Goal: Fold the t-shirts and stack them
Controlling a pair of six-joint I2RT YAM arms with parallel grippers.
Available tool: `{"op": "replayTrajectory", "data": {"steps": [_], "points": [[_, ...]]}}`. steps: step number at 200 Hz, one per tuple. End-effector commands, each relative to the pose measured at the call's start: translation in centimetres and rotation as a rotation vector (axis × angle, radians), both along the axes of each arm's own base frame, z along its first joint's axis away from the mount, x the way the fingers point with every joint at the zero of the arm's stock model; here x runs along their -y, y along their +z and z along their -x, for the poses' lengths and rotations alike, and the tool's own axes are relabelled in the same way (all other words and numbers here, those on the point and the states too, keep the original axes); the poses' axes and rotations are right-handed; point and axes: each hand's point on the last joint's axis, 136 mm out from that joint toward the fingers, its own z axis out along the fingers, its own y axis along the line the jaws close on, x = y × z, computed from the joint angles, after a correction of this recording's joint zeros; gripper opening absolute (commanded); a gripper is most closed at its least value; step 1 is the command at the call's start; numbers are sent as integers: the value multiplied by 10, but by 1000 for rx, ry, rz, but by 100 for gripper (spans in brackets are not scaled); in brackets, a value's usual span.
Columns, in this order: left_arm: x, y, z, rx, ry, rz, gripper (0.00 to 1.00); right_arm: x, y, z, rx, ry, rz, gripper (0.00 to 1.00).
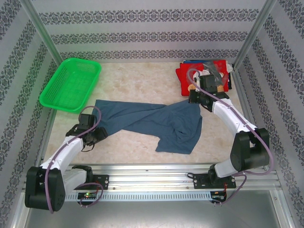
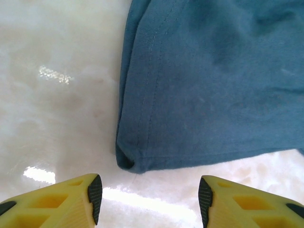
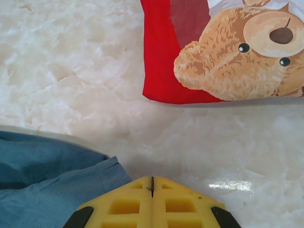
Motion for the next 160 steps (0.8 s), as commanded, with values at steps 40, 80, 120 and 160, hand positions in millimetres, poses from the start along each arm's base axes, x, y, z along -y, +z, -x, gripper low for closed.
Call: {"op": "replayTrajectory", "data": {"steps": [40,80,120,160], "points": [[-3,-6,-24,10,11,-29,55,-6,6,8,15,19,-14,4],[4,-15,-31,-25,-27,-8,32,-6,6,7,28,14,-16,4],[6,22,-56,90,-66,-19,5,-18,23,16,122,93,-28,6],[7,123,-72,340,-73,-18,0,-11,52,36,269,104,11,7]]}}
